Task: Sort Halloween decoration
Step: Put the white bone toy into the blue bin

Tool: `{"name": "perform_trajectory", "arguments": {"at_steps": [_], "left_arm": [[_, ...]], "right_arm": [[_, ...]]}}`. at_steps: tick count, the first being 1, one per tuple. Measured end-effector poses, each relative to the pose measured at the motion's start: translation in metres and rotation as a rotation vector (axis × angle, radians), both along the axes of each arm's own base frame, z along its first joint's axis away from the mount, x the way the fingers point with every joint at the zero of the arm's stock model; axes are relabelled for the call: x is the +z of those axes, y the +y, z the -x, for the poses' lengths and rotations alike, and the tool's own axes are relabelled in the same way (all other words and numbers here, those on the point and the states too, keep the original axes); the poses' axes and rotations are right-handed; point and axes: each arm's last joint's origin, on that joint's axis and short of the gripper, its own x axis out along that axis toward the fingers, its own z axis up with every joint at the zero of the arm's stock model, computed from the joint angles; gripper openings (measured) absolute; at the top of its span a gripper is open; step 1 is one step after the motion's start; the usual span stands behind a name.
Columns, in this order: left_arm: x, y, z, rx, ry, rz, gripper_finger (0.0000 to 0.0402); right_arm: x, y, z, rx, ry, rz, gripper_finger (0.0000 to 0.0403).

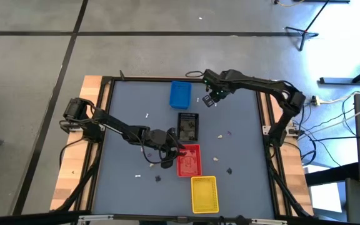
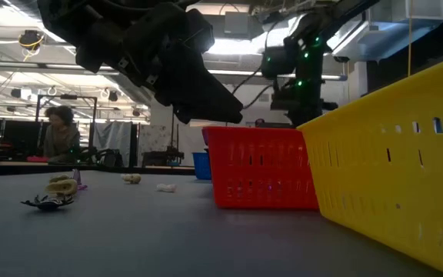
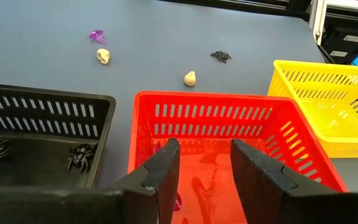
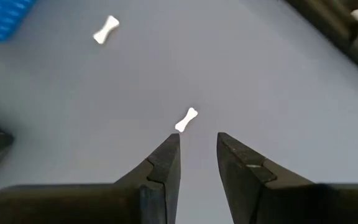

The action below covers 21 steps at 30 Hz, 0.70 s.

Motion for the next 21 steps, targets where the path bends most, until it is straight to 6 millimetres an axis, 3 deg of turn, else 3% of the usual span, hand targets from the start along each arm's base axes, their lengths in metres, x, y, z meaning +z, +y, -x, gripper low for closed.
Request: {"name": "perform_trajectory", "arguments": {"at_steps": [12,21], "left_arm": [[0.000,0.000,0.000,0.000,0.000,0.000,0.0135],[0.000,0.000,0.000,0.000,0.000,-0.001,0.0135]], "right_arm": [[-0.058,-0.006,-0.016,0.002,0.106,-0.164,0.0104],[-0.075,-0.008,-0.019,0.000,0.148,-0.184,0.0104]]}}
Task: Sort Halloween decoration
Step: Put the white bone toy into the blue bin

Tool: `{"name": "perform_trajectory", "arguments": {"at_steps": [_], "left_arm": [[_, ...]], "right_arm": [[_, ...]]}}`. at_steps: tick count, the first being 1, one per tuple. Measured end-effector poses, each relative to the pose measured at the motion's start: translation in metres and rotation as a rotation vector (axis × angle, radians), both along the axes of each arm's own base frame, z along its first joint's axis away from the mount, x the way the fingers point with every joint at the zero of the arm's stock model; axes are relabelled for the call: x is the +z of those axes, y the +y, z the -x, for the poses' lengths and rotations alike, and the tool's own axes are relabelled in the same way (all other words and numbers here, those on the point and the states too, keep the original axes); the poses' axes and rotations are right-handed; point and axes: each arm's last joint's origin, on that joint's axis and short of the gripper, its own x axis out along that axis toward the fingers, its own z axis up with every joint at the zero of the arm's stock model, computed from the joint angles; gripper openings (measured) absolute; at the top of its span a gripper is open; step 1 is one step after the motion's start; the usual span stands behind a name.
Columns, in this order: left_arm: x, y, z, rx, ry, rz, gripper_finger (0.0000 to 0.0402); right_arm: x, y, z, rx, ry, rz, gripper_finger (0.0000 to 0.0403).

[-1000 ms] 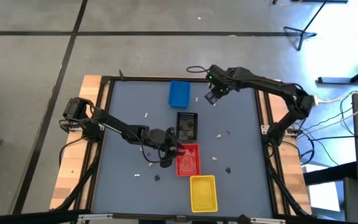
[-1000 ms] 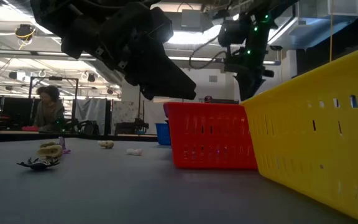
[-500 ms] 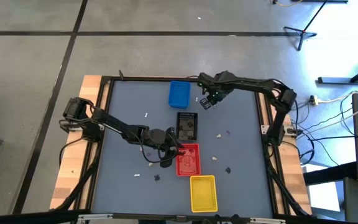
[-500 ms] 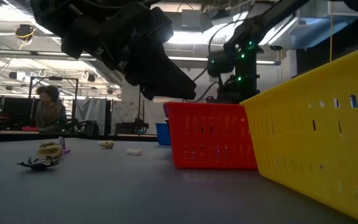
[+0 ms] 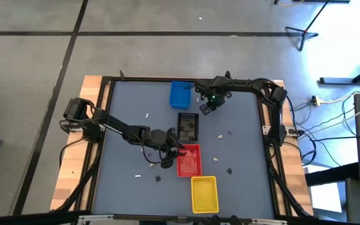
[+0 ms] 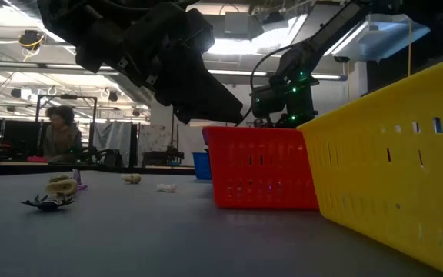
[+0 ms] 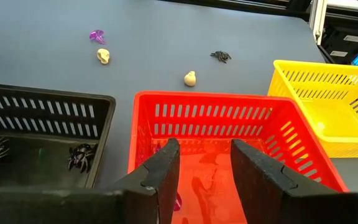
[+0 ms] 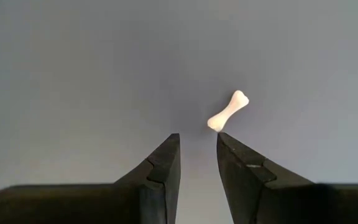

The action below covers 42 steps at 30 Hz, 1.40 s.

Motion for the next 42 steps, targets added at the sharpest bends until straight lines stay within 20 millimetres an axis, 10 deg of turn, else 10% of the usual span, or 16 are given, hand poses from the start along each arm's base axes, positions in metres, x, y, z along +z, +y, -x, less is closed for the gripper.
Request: {"name": "perform_trajectory", "arguments": {"at_steps": [42], "left_arm": [[0.0002,0.0000,0.0000,-0.002,-0.001,-0.003,0.0135]], "right_arm": [[-0.0001,-0.0074,-0.0007,-0.227,-0.045,0.061,0.0104]]}}
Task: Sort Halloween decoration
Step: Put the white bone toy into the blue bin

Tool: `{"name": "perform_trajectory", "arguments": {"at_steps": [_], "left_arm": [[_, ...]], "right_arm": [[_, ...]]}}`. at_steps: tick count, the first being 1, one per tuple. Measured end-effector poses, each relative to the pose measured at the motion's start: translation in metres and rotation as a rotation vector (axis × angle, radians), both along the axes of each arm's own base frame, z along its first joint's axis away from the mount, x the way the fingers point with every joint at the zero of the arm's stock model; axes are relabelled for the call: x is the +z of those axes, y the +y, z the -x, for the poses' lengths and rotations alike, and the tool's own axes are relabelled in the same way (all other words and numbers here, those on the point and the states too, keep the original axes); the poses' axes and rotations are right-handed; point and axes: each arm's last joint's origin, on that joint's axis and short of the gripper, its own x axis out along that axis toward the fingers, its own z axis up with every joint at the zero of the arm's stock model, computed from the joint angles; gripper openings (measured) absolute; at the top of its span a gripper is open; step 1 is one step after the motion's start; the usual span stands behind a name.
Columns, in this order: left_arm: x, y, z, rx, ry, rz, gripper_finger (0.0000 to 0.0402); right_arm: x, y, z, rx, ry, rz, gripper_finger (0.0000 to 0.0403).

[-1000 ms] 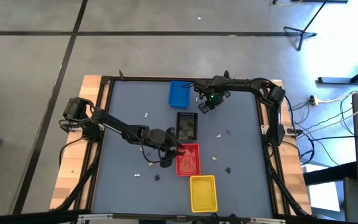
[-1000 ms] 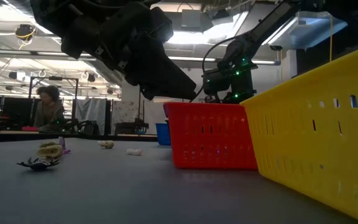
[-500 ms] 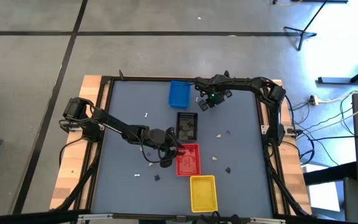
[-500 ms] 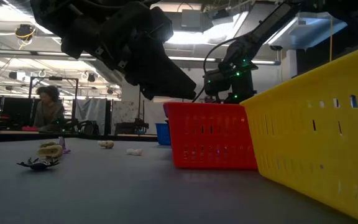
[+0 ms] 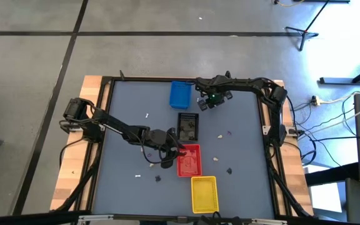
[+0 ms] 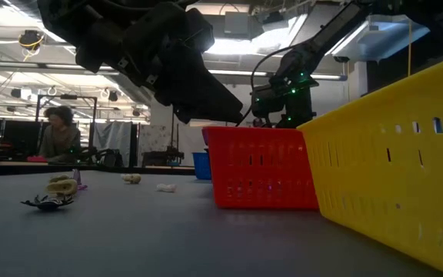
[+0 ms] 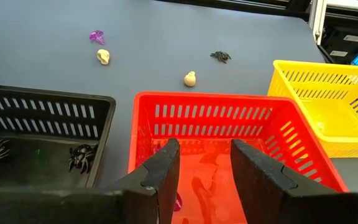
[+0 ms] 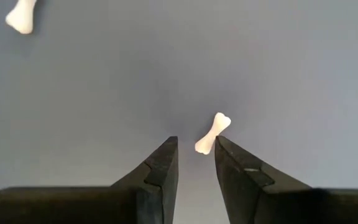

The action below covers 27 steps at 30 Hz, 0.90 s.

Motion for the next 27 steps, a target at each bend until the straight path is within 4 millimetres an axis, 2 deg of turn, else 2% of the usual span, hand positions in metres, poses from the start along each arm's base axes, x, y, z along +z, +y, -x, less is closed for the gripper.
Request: {"name": "perform_trajectory", "arguments": {"at_steps": [10,27], "left_arm": [[0.0000,0.0000,0.0000,0.000,0.000,0.000,0.0135],[0.0000,0.0000,0.0000,0.000,0.000,0.000,0.0135]], "right_arm": [[0.0001,-0.0004,0.0015,-0.087,0.022,0.040,0.0104],[-0.0041,0.0003,0.0003,-0.119,0.015,0.014,0.0104]]}}
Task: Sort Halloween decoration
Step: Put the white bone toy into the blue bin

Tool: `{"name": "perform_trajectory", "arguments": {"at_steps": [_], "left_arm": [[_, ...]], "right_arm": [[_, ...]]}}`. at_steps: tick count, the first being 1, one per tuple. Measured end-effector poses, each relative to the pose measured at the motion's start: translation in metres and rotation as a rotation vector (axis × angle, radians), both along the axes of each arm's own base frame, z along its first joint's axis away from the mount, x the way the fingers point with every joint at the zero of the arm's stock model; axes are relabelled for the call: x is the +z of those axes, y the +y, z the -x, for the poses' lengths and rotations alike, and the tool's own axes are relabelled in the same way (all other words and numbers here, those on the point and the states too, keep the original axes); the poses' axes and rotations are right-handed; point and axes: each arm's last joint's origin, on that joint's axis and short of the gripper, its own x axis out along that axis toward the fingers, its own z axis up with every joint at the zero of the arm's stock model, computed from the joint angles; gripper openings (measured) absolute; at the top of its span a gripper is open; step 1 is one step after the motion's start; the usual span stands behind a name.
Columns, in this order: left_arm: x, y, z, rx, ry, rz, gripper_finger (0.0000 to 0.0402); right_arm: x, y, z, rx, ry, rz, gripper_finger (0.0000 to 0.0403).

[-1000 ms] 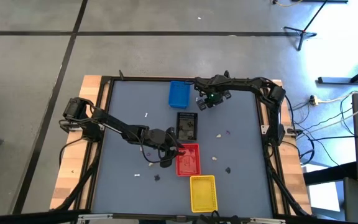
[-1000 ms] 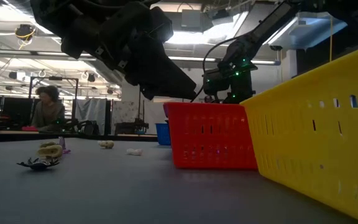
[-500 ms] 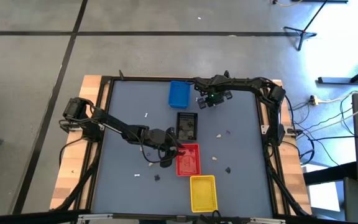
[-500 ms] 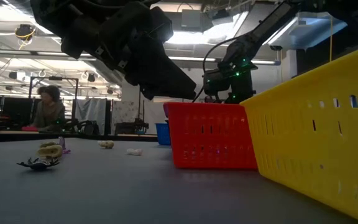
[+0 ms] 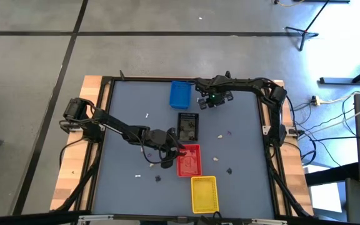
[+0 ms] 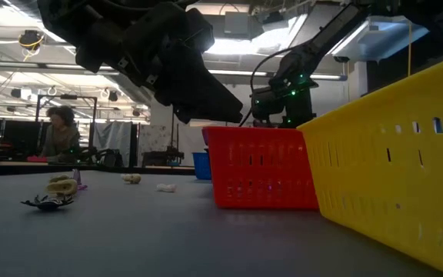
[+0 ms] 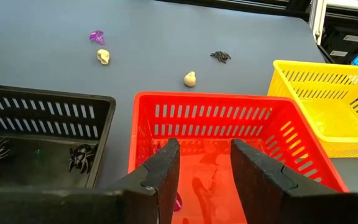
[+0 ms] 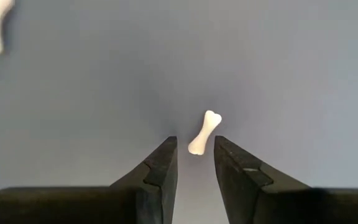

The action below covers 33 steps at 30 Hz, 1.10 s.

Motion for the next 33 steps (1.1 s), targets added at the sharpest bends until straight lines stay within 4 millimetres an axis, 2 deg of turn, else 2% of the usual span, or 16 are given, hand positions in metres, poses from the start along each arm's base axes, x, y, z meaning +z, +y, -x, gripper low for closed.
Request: {"name": "perform_trajectory", "arguments": {"at_steps": [6,20,33], "left_arm": [[0.0000,0.0001,0.0000,0.000,0.000,0.000,0.0135],[0.0000,0.0001,0.0000,0.000,0.000,0.000,0.0135],[0.0000,0.0000,0.0000,0.000,0.000,0.000,0.0135]], "right_arm": [[-0.0093,-0.0011,-0.0019,0.003,0.021,-0.015,0.0104],[-0.0114,-0.0004,-0.0014,0.004,0.025,-0.030,0.0102],[-0.0123,-0.0002,-0.0017,0.011,0.023,-0.037,0.0017]]}}
